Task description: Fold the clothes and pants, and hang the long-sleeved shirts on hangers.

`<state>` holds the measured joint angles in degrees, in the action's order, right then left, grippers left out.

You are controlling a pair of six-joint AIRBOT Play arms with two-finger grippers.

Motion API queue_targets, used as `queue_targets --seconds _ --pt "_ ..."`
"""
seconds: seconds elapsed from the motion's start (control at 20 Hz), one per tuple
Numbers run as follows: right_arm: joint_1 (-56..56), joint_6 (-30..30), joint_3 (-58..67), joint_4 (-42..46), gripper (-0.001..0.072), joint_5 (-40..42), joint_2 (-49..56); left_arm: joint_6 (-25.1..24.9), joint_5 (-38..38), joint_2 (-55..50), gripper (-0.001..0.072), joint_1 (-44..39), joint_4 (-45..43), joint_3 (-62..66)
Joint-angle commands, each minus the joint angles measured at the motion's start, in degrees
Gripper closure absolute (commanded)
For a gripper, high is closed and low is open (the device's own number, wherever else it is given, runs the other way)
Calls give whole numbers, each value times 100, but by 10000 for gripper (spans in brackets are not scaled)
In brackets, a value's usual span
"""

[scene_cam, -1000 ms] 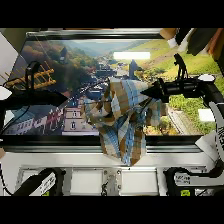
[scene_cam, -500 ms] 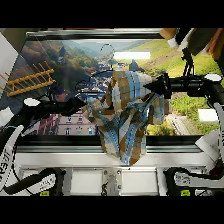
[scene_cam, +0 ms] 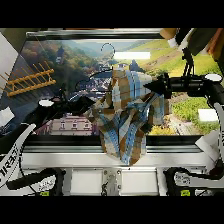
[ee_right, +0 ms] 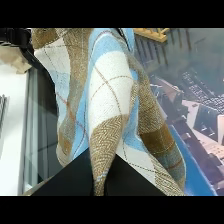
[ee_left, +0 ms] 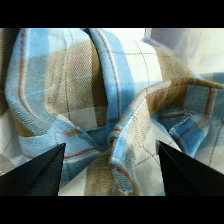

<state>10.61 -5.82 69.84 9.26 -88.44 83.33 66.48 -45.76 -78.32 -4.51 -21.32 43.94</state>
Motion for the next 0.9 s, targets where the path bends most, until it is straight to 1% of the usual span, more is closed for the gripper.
queue_targets --seconds 0.0,0.05,0.1,0.15,0.2,0.25,0.4,0.65,0.75,0.85 --pt "2 -44 7 13 701 -2 -4 0 210 -13 98 -269 39 -2" --pt "2 -44 7 15 701 -2 -4 2 293 -13 99 -315 39 -2" --pt "2 -44 7 13 701 -2 -4 17 343 -13 212 -323 39 -2" --pt "2 -46 7 13 701 -4 -4 13 343 -13 505 -315 37 -2" --pt "2 -103 7 9 701 -2 -11 -7 332 -13 699 -271 31 -2" --pt "2 -195 7 13 701 -2 -37 0 304 -9 697 -197 35 -2" --pt "2 -197 7 61 702 9 -286 0 138 94 698 170 -28 -4" --pt "2 -737 7 1241 702 122 -754 0 184 636 698 741 -267 -2" --pt "2 -776 7 1475 702 138 -876 0 179 881 698 881 -446 -2" --pt "2 -824 4 1517 702 256 -946 0 175 1132 698 951 -546 -2"
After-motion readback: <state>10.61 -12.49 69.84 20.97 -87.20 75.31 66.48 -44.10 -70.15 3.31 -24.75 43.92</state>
